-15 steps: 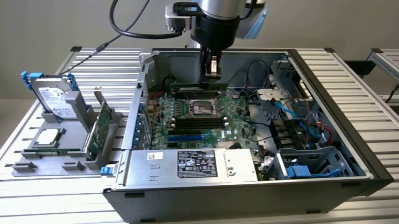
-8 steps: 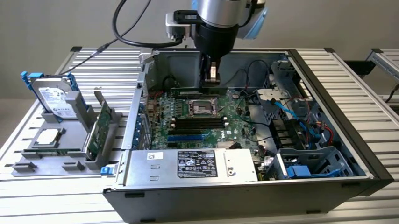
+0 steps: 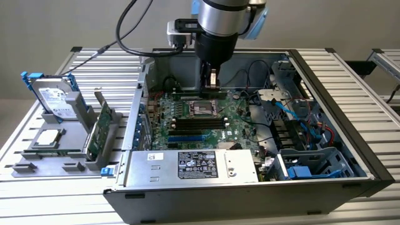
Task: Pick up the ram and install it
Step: 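Insert the ram into the slot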
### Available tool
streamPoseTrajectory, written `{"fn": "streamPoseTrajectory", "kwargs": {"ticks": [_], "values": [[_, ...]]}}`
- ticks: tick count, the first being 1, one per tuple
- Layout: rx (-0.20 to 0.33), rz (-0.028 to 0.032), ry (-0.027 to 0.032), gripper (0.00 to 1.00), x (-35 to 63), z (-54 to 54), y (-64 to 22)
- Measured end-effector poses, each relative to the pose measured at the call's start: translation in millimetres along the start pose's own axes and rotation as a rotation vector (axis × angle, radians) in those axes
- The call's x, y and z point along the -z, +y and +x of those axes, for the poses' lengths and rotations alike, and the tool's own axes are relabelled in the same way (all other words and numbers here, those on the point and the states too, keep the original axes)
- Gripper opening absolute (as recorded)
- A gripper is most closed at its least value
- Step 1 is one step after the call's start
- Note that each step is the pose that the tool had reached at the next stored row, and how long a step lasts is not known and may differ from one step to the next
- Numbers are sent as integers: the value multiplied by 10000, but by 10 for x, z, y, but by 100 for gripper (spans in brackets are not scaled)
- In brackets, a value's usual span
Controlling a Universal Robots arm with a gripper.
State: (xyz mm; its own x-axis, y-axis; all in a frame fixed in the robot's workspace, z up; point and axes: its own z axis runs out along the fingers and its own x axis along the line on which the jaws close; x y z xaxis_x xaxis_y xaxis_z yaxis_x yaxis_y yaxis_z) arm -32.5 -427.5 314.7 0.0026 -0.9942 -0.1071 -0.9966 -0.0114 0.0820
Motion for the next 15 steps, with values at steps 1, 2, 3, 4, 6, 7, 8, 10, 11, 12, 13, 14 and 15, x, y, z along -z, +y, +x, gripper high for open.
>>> {"fn": "streamPoseTrajectory", "kwargs": {"ticks": [1, 2, 3, 4, 6, 7, 8, 10, 11, 12, 13, 14, 15], "values": [[-4, -22, -1, 13, -12, 1, -2], [-10, -52, -1, 13, -23, 3, -3], [-17, -83, -1, 13, -34, 5, -4], [-21, -106, -2, 13, -46, 6, -8], [-24, -124, -2, 13, -80, 12, -22], [-26, -125, -2, 13, -96, 15, -32], [-29, -125, -4, 13, -113, 19, -44], [-44, -123, -4, 13, -147, 28, -65], [-55, -123, -4, 13, -165, 33, -73], [-68, -121, -6, 13, -182, 36, -80], [-81, -119, -9, 13, -200, 40, -84], [-93, -119, -9, 13, -217, 44, -88], [-106, -118, -9, 13, -236, 49, -92]]}}
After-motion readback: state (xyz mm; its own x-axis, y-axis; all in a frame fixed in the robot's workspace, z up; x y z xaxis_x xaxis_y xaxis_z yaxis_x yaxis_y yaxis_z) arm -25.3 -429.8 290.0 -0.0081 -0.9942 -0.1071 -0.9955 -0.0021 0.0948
